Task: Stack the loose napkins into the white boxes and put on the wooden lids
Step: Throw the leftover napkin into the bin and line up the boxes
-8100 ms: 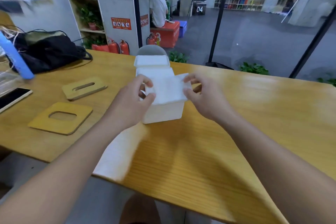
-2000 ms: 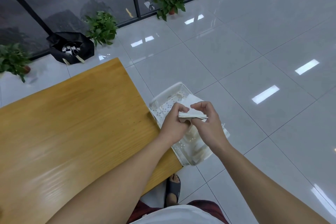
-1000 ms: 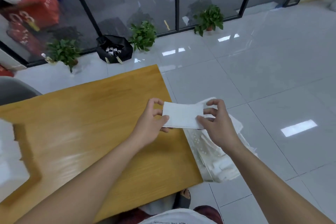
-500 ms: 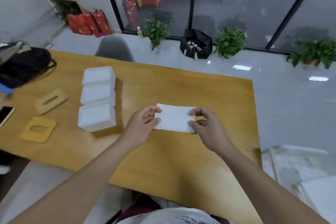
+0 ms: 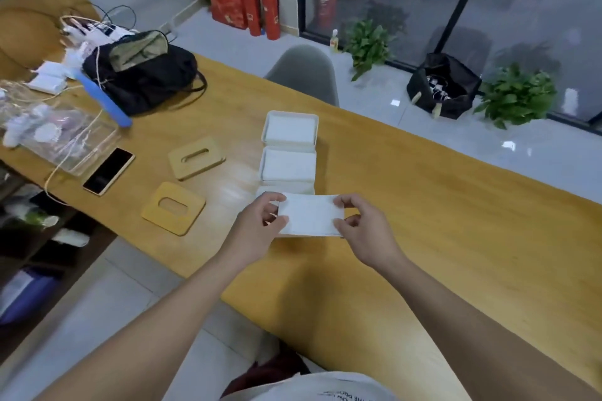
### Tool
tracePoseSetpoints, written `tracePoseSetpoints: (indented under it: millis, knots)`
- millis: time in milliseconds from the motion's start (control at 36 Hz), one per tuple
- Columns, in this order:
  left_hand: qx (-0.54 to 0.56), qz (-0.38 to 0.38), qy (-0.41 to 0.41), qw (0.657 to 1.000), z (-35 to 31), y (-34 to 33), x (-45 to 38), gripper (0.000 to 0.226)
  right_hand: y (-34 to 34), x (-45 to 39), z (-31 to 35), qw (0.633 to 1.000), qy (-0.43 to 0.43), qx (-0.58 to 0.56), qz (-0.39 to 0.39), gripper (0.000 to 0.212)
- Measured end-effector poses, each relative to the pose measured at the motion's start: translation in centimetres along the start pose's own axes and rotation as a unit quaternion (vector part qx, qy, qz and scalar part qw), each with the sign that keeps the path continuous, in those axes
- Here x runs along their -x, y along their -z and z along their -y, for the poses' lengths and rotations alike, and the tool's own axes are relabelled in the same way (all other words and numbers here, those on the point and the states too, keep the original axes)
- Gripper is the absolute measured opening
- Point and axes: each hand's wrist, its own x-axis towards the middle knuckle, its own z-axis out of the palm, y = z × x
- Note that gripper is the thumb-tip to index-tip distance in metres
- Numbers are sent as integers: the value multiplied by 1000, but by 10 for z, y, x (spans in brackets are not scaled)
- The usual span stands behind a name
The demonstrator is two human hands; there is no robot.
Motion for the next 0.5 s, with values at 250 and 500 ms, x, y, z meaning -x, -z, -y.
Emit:
tracePoseSetpoints:
  millis: [250, 500]
  knots:
    - [-159, -43, 4, 986, 54, 19, -57, 21, -63, -51, -6, 990, -6, 140, 17, 34]
    - [-310, -60, -61, 947, 83, 16, -84, 27, -85, -82, -20, 948, 46, 310, 51, 39]
